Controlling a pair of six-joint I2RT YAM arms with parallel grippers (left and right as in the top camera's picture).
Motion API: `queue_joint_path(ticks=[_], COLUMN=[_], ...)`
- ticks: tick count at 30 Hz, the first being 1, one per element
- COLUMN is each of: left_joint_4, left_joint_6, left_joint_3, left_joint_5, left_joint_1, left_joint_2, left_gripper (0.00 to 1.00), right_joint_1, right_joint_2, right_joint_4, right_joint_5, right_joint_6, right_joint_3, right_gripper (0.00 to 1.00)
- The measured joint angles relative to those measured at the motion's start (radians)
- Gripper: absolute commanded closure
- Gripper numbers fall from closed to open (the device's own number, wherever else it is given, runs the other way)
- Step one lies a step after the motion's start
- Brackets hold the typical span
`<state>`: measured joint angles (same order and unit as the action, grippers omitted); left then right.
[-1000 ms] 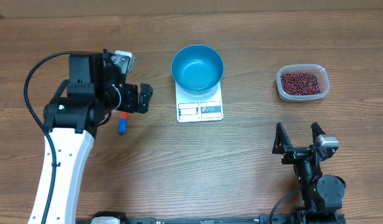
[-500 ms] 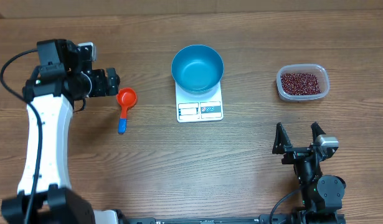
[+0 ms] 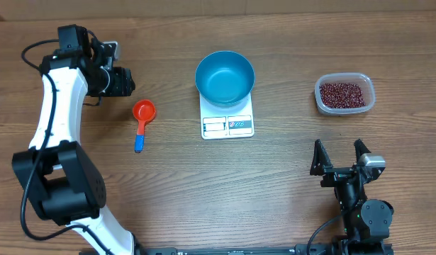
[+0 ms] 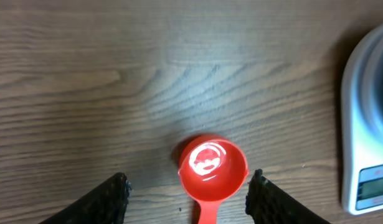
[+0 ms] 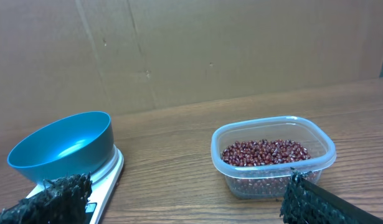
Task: Scoop item into bowl and weigh 150g on scale
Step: 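Move the left gripper over the red scoop beside the scale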
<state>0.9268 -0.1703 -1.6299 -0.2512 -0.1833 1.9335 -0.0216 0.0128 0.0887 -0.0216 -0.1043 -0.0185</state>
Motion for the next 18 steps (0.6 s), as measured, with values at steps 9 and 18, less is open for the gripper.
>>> queue_joint_path(ticks=[9,18], left_joint_4=[0.058,0.053], left_joint_6=[-0.134,-0.178], left_joint_3=[-0.003,-0.003], left_joint_5=[-0.005,-0.007], left_joint_1=[0.039,0.059], left_joint_2=[0.144,0.218], left_gripper=[0.50,0.66], right_joint_1=[0.000,0.000], right_joint_2=[0.000,0.000], right_joint_4=[0.000,0.000], right_joint_5=[0.000,0.000], right_joint_6=[0.000,0.000], right_joint_3=[0.000,0.000], right_gripper=[0.00,0.00])
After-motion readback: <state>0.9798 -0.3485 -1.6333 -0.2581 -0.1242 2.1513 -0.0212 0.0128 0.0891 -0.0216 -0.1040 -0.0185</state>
